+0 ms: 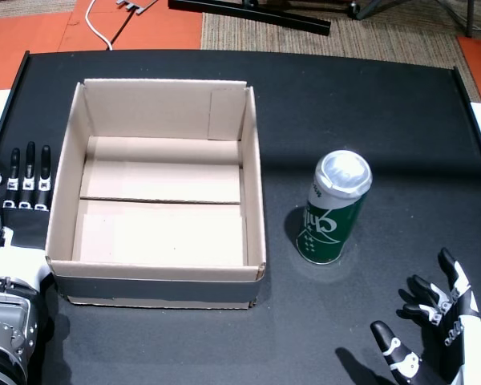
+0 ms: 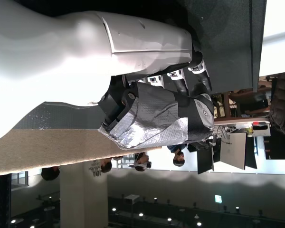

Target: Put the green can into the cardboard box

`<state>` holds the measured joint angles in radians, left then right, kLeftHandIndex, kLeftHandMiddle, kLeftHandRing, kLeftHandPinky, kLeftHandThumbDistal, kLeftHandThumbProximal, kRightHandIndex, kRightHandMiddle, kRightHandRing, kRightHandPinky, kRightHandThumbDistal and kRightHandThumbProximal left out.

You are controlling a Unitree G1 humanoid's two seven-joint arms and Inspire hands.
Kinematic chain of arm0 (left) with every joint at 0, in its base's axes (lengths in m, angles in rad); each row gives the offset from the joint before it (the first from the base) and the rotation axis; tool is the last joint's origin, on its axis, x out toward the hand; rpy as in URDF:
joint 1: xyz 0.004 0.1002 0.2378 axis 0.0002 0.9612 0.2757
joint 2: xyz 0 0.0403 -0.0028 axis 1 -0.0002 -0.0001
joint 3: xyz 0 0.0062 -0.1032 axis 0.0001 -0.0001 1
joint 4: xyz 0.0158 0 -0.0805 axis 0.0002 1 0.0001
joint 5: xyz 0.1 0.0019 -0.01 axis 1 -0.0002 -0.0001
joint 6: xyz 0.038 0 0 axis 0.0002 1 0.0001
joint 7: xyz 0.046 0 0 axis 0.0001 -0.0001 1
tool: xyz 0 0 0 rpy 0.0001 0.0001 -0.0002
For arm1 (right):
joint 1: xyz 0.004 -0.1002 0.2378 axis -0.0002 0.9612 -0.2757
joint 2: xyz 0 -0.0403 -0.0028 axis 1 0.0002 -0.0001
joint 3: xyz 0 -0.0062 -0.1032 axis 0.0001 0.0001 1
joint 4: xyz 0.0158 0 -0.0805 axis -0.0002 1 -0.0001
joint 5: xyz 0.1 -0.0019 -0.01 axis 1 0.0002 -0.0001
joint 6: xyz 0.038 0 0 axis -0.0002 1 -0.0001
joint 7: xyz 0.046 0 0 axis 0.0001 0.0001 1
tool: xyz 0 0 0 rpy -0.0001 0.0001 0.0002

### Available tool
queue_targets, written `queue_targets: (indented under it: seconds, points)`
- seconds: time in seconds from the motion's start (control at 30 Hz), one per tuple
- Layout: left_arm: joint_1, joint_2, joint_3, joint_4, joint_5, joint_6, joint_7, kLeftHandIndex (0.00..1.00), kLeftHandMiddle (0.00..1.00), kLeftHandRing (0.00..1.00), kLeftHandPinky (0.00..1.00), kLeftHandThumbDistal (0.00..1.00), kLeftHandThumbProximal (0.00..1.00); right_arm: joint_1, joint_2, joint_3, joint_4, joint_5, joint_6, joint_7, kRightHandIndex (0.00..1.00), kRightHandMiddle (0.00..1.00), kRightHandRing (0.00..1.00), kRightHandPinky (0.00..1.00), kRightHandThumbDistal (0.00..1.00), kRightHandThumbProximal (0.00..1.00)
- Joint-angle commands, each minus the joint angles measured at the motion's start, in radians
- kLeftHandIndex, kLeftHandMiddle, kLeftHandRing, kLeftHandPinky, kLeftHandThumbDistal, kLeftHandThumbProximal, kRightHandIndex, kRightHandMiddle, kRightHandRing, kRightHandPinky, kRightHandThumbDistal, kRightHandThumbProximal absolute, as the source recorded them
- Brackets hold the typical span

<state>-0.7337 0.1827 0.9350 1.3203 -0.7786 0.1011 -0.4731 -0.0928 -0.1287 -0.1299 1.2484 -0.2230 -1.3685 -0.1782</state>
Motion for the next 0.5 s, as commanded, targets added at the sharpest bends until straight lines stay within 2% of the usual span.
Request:
queue_targets:
  seconds: [0.0, 0.1, 0.33, 0.47]
  points:
    - [0.034, -0.001, -0.001, 0.024, 0.005, 0.009, 0.016, 0.61, 0.61, 0.73, 0.85, 0.00, 0.51, 0.012, -0.012, 0.005, 0.000, -0.012, 0.002, -0.016, 0.64, 0.83, 0.89, 0.99, 1.00, 0.46]
    - [0.033, -0.004, 0.002, 0.023, 0.003, 0.003, 0.018, 0.62, 0.62, 0.74, 0.86, 0.00, 0.51, 0.013, -0.012, 0.009, -0.002, -0.013, 0.002, -0.021, 0.65, 0.83, 0.89, 0.99, 1.00, 0.46]
    - [0.035, -0.002, -0.002, 0.024, 0.007, 0.009, 0.013, 0.59, 0.60, 0.71, 0.81, 0.00, 0.49, 0.013, -0.009, 0.011, -0.001, -0.004, 0.006, -0.017, 0.65, 0.83, 0.89, 0.99, 1.00, 0.45]
    - [0.034, -0.004, 0.002, 0.025, 0.004, 0.008, 0.026, 0.59, 0.60, 0.69, 0.79, 0.01, 0.49, 0.005, -0.009, 0.013, 0.008, 0.015, 0.026, 0.012, 0.71, 0.86, 0.92, 1.00, 1.00, 0.48]
